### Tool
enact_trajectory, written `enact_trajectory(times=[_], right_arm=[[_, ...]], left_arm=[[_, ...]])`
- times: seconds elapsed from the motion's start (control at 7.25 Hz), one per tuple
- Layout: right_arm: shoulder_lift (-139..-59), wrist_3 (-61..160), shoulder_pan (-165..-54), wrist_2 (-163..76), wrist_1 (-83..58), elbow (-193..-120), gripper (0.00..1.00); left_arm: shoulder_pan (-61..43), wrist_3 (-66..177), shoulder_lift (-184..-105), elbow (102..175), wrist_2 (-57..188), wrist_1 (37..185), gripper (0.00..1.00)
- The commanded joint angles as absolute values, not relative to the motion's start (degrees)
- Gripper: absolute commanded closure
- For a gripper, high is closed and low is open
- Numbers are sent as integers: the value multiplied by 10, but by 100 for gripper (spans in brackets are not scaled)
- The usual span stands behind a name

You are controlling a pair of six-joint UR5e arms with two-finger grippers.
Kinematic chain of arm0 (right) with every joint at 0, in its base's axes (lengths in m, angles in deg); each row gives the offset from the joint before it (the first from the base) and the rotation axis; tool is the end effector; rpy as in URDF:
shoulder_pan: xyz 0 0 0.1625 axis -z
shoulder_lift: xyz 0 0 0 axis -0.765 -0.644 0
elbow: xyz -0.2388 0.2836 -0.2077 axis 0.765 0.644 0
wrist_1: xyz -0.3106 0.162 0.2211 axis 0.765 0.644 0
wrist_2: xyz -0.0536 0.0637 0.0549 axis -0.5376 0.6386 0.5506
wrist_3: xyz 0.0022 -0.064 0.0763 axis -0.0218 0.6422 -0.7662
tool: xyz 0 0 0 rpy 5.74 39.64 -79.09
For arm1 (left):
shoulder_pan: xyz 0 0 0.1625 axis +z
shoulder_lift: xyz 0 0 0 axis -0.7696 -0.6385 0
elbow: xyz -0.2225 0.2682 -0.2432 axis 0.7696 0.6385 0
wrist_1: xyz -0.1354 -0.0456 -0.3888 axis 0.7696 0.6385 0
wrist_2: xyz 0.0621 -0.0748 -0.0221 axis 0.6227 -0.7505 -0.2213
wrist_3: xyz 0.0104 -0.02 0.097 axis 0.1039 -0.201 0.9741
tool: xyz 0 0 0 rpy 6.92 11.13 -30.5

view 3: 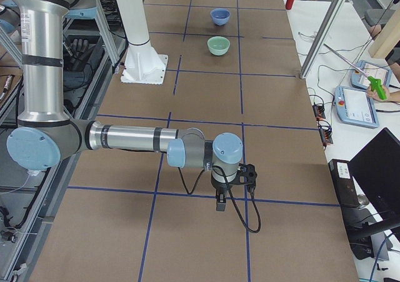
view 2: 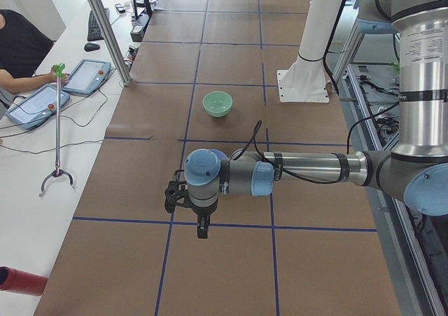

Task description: Stack blue bowl on green bowl

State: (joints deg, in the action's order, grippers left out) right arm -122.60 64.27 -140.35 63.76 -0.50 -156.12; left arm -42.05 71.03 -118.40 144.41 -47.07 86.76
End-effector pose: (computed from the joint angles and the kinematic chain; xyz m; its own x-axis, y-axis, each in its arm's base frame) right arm 0.0724 -0.4674 0.6670 0.7614 0.0266 0.6478 -0.0287 0.9996 -0.0073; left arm -0.0821 -0.4435 0.6495 0.7166 0.0075 -0.6975 0.0352 0.9983 0.0470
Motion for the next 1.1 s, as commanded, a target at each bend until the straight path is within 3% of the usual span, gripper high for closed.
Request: enact_trajectory(times=[0.0,0.41,0.69,0.97], right_arm=[[-1226,643,-1403,637,-5,-1561,0],[-1226,643,-1403,638,-4,-1561,0],[-1226,643,-1403,637,-5,-1561,0],[-1226,643,-1403,638,-5,-1561,0]], left_arm=[[-421,713,-1183,1442,-472,872,0],[-417,706,-1202,1495,-473,873,0],[-394,708,-1254,1497,-476,880,0],[-343,708,-1256,1499,-476,907,0]])
